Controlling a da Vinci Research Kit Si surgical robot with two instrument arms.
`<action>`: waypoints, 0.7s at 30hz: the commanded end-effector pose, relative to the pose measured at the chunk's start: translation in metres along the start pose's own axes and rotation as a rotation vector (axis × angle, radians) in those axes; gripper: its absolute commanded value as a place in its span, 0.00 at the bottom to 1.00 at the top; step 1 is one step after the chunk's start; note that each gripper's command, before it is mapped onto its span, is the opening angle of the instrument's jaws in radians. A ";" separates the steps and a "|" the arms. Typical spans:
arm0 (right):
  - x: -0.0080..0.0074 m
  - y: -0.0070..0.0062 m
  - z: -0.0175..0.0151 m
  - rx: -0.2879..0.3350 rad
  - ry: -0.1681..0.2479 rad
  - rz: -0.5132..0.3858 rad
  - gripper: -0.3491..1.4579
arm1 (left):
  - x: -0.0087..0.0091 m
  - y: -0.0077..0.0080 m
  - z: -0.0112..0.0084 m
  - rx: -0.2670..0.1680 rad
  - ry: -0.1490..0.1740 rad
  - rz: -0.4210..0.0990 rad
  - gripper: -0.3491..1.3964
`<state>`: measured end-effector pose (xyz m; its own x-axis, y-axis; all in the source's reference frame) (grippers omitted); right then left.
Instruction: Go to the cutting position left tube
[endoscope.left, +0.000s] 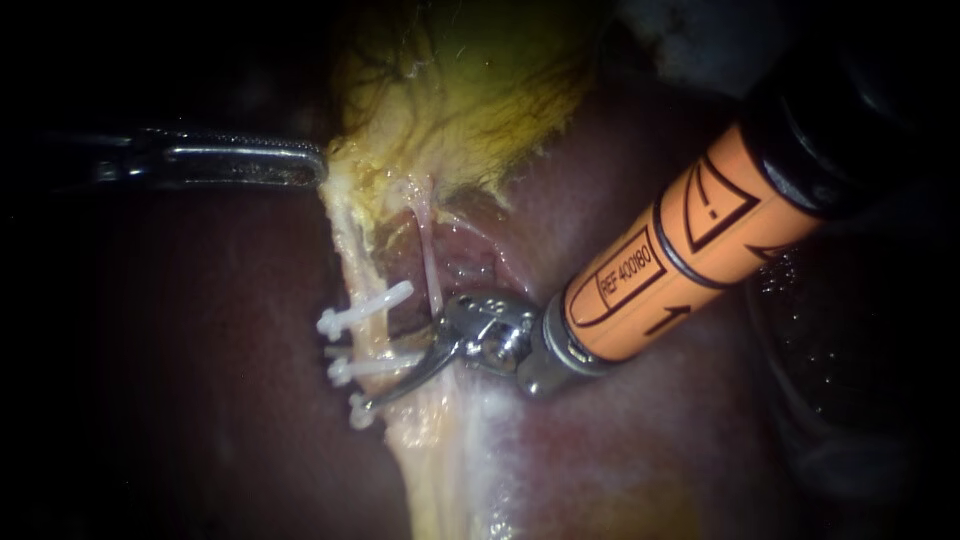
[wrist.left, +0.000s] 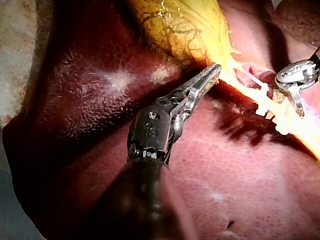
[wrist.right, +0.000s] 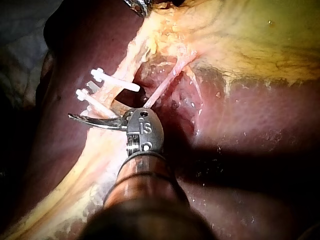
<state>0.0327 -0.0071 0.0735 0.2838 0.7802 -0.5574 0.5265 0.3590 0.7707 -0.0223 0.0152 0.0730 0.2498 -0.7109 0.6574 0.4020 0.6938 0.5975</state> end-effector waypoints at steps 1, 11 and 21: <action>0.0000 0.0000 0.0000 0.000 0.000 0.000 0.83 | 0.0000 0.0000 0.0000 0.000 0.000 0.000 0.00; -0.0004 0.0012 -0.0014 -0.035 -0.061 0.000 0.86 | 0.0000 0.0000 0.0000 0.000 0.000 0.000 0.00; -0.0010 0.0033 -0.0038 -0.076 -0.120 0.022 0.86 | 0.0000 0.0000 0.0000 0.000 0.000 0.000 0.00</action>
<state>0.0310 -0.0048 0.0778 0.3919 0.7222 -0.5699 0.4591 0.3834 0.8014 -0.0223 0.0152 0.0730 0.2498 -0.7107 0.6576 0.4018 0.6940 0.5975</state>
